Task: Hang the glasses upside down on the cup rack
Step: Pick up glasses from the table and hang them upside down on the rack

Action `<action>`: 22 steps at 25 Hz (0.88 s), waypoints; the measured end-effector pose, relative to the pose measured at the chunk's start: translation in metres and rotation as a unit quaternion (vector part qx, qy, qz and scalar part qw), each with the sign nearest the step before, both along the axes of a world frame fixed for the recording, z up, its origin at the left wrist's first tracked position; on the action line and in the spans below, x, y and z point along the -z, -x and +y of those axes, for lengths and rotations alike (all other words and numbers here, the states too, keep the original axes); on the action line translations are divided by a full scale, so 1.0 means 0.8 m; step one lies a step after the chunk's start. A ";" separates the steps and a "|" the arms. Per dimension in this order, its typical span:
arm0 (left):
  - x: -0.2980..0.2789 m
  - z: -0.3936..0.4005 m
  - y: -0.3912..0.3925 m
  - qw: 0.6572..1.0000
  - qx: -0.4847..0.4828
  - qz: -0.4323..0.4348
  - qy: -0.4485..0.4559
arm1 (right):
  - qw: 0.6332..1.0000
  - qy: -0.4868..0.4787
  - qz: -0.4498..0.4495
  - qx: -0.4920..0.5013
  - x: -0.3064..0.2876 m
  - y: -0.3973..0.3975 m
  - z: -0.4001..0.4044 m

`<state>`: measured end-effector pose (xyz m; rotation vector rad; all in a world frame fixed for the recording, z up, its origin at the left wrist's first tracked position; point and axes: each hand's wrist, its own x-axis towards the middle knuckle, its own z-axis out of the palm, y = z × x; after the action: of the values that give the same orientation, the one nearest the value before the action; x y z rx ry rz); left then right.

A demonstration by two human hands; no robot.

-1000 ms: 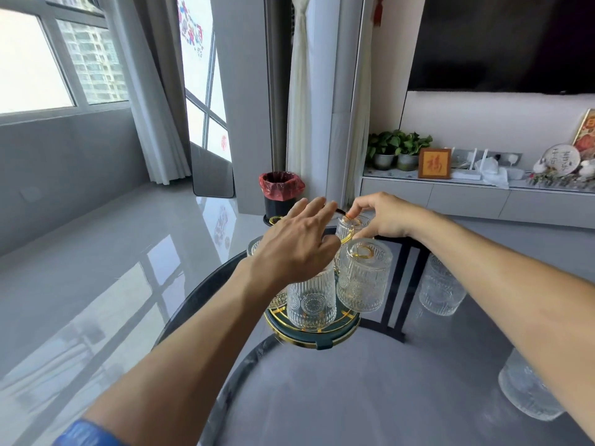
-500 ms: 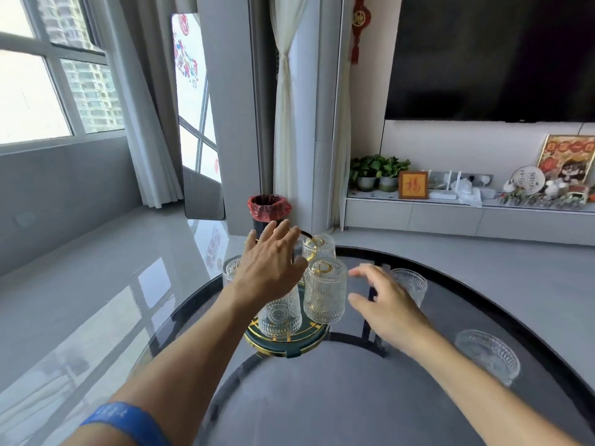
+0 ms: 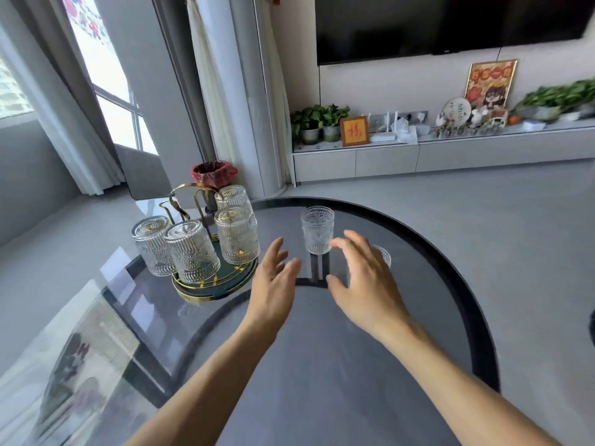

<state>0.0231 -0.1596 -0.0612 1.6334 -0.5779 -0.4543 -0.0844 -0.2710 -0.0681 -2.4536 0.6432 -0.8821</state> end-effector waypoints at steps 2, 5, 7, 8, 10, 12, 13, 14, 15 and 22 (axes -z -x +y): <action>0.003 0.003 0.000 1.000 -0.011 0.023 -0.002 | 0.996 0.051 0.008 0.079 0.006 0.012 -0.026; 0.008 0.012 0.003 0.999 -0.007 0.033 -0.018 | 0.993 -0.045 0.020 0.108 0.021 0.016 -0.058; 0.011 0.020 0.002 0.999 -0.003 0.026 -0.028 | 0.980 -0.162 0.071 0.094 0.030 0.014 -0.070; 0.012 0.022 0.002 0.999 -0.003 0.026 -0.030 | 0.969 -0.211 0.093 0.084 0.033 0.012 -0.072; 0.013 0.030 0.000 0.999 -0.009 0.031 -0.035 | 0.966 -0.217 0.113 0.081 0.040 0.003 -0.067; 0.016 0.035 0.000 0.999 -0.021 0.022 -0.032 | 0.973 -0.167 0.133 0.092 0.041 -0.007 -0.055; 0.017 0.038 0.001 0.999 -0.037 0.006 -0.022 | 0.973 -0.151 0.151 0.091 0.038 -0.012 -0.047; 0.018 0.042 0.001 0.998 -0.054 -0.012 -0.009 | 0.971 -0.147 0.170 0.084 0.034 -0.017 -0.038; 0.018 0.045 0.000 0.997 -0.069 -0.025 0.002 | 0.968 -0.158 0.181 0.072 0.030 -0.021 -0.029; 0.011 0.094 -0.015 0.982 -0.140 0.077 0.099 | 0.894 -0.416 0.007 -0.166 -0.022 -0.041 0.068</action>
<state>0.0348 -0.0843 -0.0697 1.4463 -0.2627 -0.3004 -0.0516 -0.2163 -0.0506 -1.7045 0.4488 -0.3340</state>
